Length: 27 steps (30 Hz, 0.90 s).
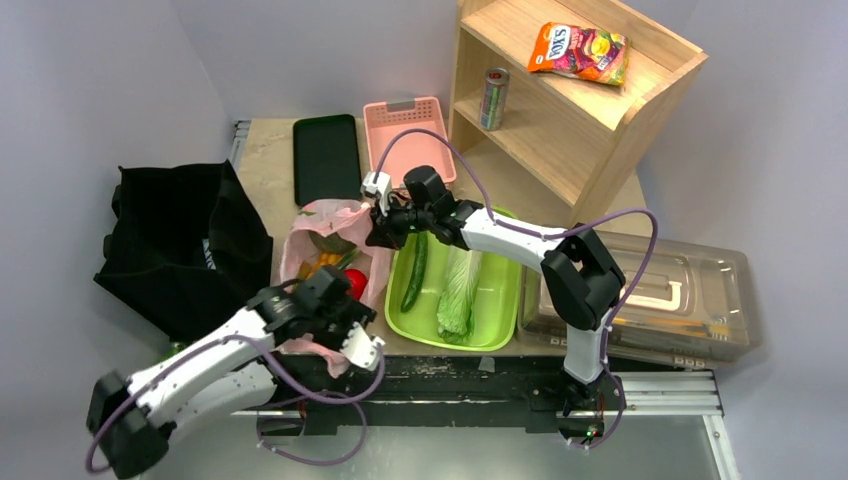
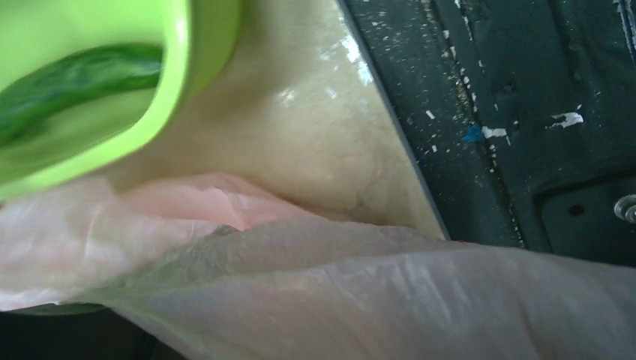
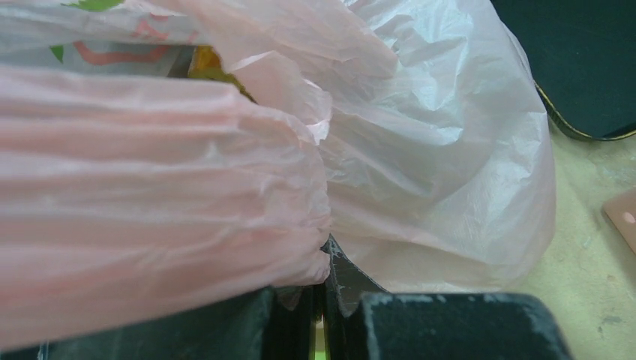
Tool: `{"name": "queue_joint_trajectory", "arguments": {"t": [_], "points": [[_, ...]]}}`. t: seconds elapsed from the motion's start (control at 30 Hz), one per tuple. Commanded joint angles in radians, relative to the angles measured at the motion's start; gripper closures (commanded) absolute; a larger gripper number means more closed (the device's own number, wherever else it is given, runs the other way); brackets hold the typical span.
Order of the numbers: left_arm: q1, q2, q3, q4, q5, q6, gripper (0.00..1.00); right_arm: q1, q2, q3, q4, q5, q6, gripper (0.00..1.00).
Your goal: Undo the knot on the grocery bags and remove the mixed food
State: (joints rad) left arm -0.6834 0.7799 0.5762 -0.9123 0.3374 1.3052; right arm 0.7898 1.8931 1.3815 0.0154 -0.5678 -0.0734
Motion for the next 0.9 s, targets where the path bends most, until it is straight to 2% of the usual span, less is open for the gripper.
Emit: {"name": "queue_joint_trajectory", "arguments": {"t": [0.0,0.07,0.17,0.3,0.4,0.53,0.67,0.8,0.87], "points": [[-0.193,0.209,-0.008,0.157,-0.239,-0.237,0.34,-0.018,0.003,0.006,0.043,0.048,-0.044,1.00],[-0.227,0.229,-0.040,0.247,-0.286,-0.244,0.31,-0.018,0.007,0.009,0.041,0.049,-0.051,1.00],[-0.268,0.207,-0.045,0.249,-0.369,-0.265,0.25,-0.018,-0.001,0.000,0.043,0.057,-0.066,1.00],[-0.210,0.113,0.064,0.190,-0.347,-0.397,0.26,-0.019,-0.021,-0.026,0.063,0.069,-0.073,1.00],[-0.168,0.014,0.101,0.213,-0.342,-0.467,0.26,-0.019,-0.029,-0.046,0.079,0.071,-0.074,1.00],[-0.024,-0.030,0.147,0.208,-0.309,-0.546,0.30,-0.019,-0.031,-0.056,0.085,0.072,-0.081,1.00],[0.141,-0.010,0.193,0.231,-0.278,-0.616,0.31,-0.018,-0.032,-0.055,0.092,0.072,-0.078,1.00],[0.252,-0.001,0.224,0.329,-0.260,-0.684,0.29,-0.018,-0.038,-0.051,0.106,0.076,-0.060,1.00],[0.286,-0.020,0.229,0.312,-0.155,-0.664,0.28,-0.018,-0.040,-0.043,0.119,0.081,-0.043,1.00]]}}
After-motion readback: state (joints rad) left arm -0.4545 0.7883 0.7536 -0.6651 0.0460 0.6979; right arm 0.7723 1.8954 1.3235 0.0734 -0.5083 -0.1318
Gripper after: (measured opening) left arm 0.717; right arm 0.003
